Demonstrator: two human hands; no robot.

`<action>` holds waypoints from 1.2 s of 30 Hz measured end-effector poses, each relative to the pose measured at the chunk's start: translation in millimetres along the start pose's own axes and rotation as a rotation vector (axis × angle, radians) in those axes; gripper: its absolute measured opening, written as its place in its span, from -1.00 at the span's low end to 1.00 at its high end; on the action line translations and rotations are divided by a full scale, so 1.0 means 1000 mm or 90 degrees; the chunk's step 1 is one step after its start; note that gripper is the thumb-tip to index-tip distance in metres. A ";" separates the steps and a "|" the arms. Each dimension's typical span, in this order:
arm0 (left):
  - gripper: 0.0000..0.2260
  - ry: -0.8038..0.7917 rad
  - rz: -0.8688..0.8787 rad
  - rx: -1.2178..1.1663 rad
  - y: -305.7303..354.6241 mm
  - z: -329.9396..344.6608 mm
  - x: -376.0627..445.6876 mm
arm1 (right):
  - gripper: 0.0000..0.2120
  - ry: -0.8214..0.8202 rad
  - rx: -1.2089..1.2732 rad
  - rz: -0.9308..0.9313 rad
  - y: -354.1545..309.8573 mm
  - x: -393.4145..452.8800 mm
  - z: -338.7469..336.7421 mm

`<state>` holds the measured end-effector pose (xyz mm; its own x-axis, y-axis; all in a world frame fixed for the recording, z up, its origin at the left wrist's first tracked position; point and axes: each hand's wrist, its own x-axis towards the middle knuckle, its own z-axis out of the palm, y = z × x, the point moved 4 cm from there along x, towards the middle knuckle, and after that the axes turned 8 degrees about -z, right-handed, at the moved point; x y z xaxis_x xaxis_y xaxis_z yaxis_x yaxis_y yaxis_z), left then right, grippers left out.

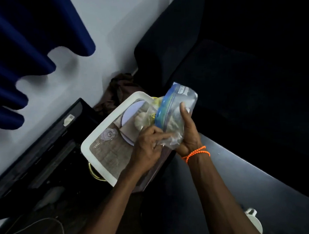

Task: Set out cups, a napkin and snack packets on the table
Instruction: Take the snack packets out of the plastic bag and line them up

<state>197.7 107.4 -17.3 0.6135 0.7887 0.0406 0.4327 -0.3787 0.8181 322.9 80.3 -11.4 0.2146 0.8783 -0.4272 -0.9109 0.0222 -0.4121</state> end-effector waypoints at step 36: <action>-0.80 0.049 -0.344 -0.056 0.108 0.118 -0.059 | -0.91 0.574 -0.674 -0.300 -0.065 -0.207 -0.157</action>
<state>286.8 -37.0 0.9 0.2682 0.8937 -0.3596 0.6144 0.1288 0.7784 393.5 -178.1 -22.4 0.9169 0.2911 -0.2731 -0.1042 -0.4859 -0.8678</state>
